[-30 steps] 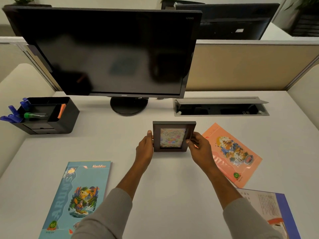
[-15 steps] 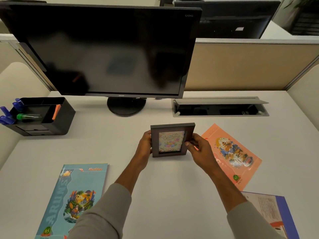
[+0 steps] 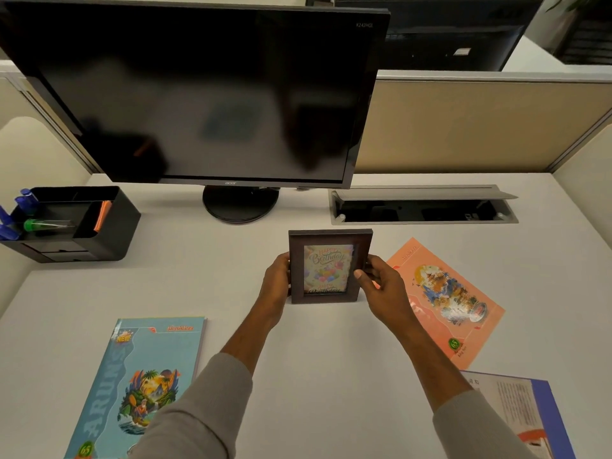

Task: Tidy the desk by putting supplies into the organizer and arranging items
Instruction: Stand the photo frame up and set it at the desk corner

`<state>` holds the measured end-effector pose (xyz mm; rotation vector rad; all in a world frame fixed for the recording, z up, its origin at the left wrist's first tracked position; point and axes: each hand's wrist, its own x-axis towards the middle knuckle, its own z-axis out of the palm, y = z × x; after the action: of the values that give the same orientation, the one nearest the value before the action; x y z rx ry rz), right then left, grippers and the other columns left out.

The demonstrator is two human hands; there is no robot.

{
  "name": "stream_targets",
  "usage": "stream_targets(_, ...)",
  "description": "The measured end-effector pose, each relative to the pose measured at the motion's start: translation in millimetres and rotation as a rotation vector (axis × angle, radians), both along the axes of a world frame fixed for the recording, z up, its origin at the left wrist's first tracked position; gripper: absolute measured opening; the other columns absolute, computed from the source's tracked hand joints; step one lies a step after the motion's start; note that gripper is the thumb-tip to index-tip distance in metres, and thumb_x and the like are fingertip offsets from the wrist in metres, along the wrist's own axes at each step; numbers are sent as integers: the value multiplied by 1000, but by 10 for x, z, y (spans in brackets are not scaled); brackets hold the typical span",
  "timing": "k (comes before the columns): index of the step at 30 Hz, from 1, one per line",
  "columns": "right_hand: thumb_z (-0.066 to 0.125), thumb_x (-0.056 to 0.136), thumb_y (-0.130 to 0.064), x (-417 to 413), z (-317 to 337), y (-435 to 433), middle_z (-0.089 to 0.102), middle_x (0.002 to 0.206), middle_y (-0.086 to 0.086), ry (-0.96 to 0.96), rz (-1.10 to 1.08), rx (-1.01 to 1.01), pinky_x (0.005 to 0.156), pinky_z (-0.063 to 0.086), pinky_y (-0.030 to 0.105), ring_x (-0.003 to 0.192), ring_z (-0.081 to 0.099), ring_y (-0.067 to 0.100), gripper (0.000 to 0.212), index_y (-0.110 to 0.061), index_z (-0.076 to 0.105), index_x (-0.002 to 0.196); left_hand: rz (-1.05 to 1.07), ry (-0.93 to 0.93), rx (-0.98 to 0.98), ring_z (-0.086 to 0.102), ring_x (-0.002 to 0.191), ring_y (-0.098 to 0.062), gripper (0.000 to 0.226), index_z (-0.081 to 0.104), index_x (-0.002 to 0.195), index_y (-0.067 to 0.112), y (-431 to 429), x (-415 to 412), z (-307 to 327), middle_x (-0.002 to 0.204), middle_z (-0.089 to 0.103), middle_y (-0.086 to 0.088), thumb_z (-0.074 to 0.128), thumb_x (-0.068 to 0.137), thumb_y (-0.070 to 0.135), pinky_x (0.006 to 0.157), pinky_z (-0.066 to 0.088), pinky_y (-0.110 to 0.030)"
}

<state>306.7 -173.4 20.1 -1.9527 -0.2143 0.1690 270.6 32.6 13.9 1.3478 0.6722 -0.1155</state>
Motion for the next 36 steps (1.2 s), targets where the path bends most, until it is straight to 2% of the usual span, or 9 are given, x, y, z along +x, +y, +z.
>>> stream_targets(3, 55, 101, -18, 1, 10, 28, 66, 119, -5, 8, -9, 3, 73, 52, 7, 105, 62, 4, 31, -19, 57, 132, -12, 7, -9, 70, 96, -18, 41, 67, 102, 33, 5, -4, 9, 106, 73, 3, 27, 108, 40, 83, 58, -38)
stream_targets(7, 54, 101, -18, -26, -2, 39, 64, 117, -9, 20, -18, 8, 72, 50, 4, 104, 61, 1, 32, -20, 56, 133, -18, 0, -25, 70, 102, -18, 62, 64, 122, 35, -6, -34, 8, 109, 73, 10, 19, 97, 69, 90, 56, -41)
stream_targets(11, 53, 102, -18, -88, -78, 29, 65, 121, -5, 55, -11, 3, 76, 49, 4, 110, 60, 7, 33, -17, 55, 134, -67, -50, 10, 69, 99, -9, 61, 63, 111, 46, -74, -119, 70, 108, 71, 15, 16, 84, 75, 87, 54, -29)
stream_targets(14, 52, 102, -16, -151, -154, 38, 66, 122, -3, 76, -4, -6, 77, 49, 5, 113, 61, 9, 32, -17, 55, 134, -91, -56, 56, 67, 100, -6, 63, 57, 121, 42, -105, -152, 79, 116, 66, 10, 16, 84, 72, 76, 55, -16)
stream_targets(16, 50, 103, -16, -186, -185, 54, 66, 121, -2, 84, -4, -21, 75, 48, 4, 112, 61, 10, 31, -17, 55, 133, -100, -65, 86, 66, 104, -8, 70, 54, 133, 37, -117, -158, 65, 122, 64, 8, 17, 85, 72, 74, 55, -13)
stream_targets(19, 49, 103, -15, -218, -198, 67, 65, 116, -4, 92, -2, -44, 74, 48, 4, 109, 61, 12, 29, -17, 54, 131, -103, -67, 112, 64, 115, -17, 78, 52, 141, 32, -119, -171, 25, 130, 64, 4, 17, 85, 74, 87, 55, -24)
stream_targets(22, 49, 103, -14, -230, -190, 62, 62, 116, -8, 97, -12, -62, 74, 47, 4, 109, 59, 10, 31, -17, 53, 133, -95, -56, 114, 64, 119, -19, 80, 55, 138, 32, -117, -204, -6, 131, 65, 3, 16, 84, 78, 101, 51, -36)
stream_targets(31, 47, 104, -11, -244, -107, 69, 54, 117, -8, 112, -35, -87, 68, 41, -2, 110, 49, 7, 35, -11, 50, 139, -74, -14, 35, 64, 110, -17, 62, 59, 107, 49, -156, -165, 115, 120, 65, 7, 11, 80, 77, 105, 46, -41)
stream_targets(36, 48, 103, -9, -264, -101, 71, 57, 115, -8, 104, -40, -70, 71, 42, -2, 108, 53, 10, 33, -12, 53, 135, -40, -8, -36, 63, 120, -23, 72, 62, 115, 48, -163, -137, 82, 131, 66, 3, 13, 77, 84, 111, 43, -50)
